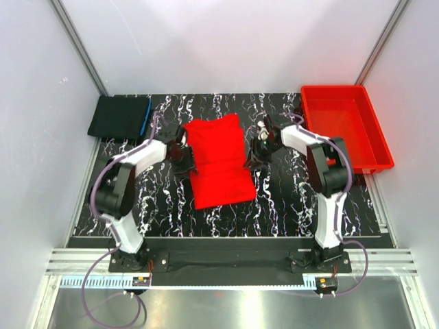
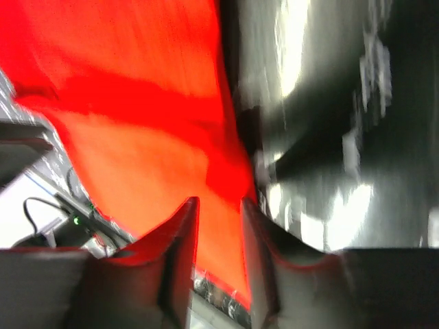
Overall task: Fold and stack the t-shirts
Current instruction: Fold the tshirt
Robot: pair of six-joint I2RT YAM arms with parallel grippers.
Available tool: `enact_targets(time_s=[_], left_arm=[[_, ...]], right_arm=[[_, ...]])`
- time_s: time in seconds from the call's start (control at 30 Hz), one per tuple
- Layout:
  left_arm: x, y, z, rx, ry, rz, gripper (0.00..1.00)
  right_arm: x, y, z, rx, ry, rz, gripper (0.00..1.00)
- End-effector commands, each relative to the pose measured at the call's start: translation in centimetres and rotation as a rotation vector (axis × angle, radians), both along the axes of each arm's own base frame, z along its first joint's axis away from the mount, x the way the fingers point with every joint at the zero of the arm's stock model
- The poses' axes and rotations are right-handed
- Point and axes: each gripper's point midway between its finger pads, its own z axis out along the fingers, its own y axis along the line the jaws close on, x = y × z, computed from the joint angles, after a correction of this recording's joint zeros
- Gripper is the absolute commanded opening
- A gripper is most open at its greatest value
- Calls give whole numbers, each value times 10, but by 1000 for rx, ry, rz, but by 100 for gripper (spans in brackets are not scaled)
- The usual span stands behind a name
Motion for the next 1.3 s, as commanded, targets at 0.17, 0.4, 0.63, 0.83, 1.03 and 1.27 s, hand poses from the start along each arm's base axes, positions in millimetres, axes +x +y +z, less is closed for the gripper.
enact_targets(time_s=[0.17,0.4,0.63,0.83,1.03,1.27], left_arm=[[-57,40,47,88,-69,26,61],[-118,14,21,-49,-48,9,63],[-136,3,1,-160,32,156,61],[-130,-5,-11,-188,87,244,59],[-132,-2,-18,-171,123,342,54],[-136,-4,-28,-167,145,394,49]], right_arm=[[-82,-40,60,-54,-37,-37,76],[-107,-40,45,-4,-31,-58,86],[-116,-37,14,21,24,-93,81],[-122,-30,-4,67,86,-110,65],[-126,-29,-11,80,110,-132,56],[-125,-31,-19,64,112,-172,55]])
